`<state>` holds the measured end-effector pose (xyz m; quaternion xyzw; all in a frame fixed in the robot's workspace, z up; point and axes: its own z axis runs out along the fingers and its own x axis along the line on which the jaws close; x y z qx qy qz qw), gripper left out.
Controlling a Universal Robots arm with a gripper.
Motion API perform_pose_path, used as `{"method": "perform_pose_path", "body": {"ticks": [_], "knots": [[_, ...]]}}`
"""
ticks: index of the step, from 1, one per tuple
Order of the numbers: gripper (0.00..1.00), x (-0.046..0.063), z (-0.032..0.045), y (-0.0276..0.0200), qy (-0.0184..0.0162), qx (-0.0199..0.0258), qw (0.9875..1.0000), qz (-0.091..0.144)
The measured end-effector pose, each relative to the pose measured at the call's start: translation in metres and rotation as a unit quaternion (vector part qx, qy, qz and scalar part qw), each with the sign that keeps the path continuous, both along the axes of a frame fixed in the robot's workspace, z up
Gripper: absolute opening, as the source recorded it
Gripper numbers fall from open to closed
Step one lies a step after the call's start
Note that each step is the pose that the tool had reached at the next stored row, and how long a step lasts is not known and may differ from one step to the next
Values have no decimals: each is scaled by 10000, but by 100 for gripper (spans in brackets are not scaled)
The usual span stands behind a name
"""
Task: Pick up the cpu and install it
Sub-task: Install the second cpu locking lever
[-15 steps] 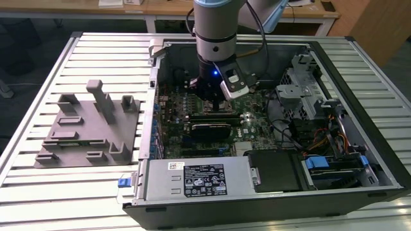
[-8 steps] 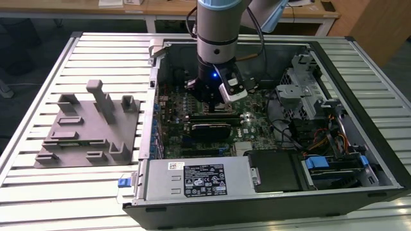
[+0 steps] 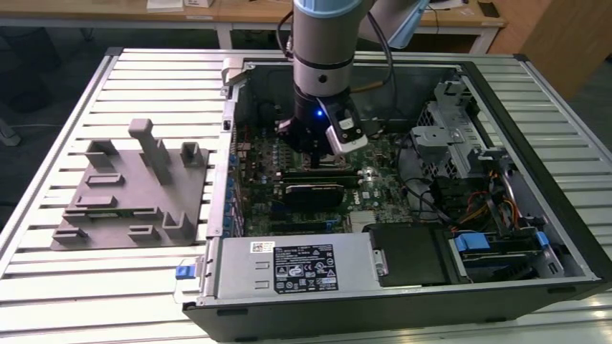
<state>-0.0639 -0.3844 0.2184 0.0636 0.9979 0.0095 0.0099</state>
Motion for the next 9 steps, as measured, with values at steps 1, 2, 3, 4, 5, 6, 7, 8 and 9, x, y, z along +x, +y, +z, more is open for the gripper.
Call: {"method": "perform_pose_path", "body": {"ticks": [1, 2, 3, 4, 5, 6, 7, 8, 9], "knots": [[11, -4, -6, -6, 0, 14, 10000, 0], [11, -8, -11, -12, -1, 26, 10000, 0], [11, -10, -15, -18, -1, 38, 10000, 1], [11, -14, -18, -25, -1, 50, 10000, 1], [11, -16, -21, -30, -1, 60, 10000, 1], [11, -16, -23, -36, -2, 65, 10000, 2], [11, -16, -27, -39, -2, 67, 10000, 1], [11, -16, -30, -43, -1, 72, 10000, 1], [11, -17, -33, -47, -1, 91, 10000, 2]]}}
